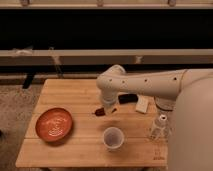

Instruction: Place the pepper in the ceramic bowl

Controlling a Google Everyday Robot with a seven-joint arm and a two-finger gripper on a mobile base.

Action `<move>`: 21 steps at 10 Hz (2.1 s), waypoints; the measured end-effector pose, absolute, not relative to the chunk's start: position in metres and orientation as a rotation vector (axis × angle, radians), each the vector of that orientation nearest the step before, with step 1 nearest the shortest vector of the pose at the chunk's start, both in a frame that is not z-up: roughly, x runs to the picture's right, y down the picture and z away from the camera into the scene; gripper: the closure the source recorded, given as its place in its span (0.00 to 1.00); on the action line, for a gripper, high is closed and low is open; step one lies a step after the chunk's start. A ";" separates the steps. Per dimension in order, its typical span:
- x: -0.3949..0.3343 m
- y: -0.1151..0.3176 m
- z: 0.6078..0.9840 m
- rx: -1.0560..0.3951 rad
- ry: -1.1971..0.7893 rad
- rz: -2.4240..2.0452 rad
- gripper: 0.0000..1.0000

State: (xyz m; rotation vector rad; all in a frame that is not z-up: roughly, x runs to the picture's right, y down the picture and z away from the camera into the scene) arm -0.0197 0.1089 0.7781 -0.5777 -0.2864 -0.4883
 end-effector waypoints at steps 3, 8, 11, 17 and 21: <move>-0.100 0.105 0.755 -0.528 -0.410 -0.654 1.00; -0.217 0.138 0.719 -0.455 -0.599 -0.977 0.91; -0.249 0.150 0.743 -0.469 -0.619 -1.052 0.61; -0.257 0.153 0.765 -0.503 -0.628 -1.035 0.20; -0.251 0.132 0.750 -0.503 -0.680 -0.985 0.20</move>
